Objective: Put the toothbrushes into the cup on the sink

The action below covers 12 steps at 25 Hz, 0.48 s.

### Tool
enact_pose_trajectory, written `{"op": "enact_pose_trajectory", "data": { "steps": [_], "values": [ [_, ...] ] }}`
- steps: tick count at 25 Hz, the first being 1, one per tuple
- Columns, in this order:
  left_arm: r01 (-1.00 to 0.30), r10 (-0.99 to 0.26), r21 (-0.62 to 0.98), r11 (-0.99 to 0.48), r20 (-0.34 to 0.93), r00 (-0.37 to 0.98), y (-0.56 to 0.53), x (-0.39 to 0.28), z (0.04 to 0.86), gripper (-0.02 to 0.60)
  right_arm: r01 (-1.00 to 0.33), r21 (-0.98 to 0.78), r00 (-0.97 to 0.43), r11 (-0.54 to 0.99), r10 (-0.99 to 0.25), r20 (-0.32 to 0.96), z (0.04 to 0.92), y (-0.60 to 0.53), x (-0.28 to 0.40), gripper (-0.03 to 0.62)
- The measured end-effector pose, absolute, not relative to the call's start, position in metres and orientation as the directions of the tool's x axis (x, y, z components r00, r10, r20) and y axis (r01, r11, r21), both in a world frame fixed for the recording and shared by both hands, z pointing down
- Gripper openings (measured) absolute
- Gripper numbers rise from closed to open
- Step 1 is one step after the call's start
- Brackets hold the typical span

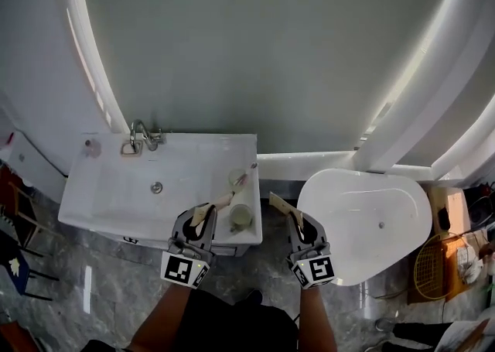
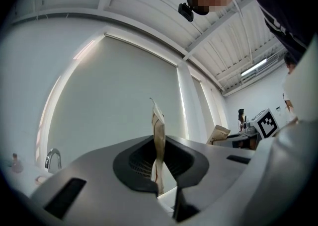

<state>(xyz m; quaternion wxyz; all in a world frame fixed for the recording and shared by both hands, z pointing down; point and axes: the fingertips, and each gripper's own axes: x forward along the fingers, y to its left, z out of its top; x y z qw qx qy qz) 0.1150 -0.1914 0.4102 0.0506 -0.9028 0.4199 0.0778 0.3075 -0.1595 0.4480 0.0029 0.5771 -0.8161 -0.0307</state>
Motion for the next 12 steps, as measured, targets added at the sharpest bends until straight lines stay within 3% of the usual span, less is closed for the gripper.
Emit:
{"op": "enact_pose_trajectory", "data": {
  "steps": [12],
  "values": [
    [-0.84,-0.828,0.0,-0.543,-0.168,0.535,-0.17,0.128,0.419,0.048,-0.882,0.063,-0.469,0.467,-0.883,-0.01,0.444,-0.163,0.309,0.049]
  ]
}}
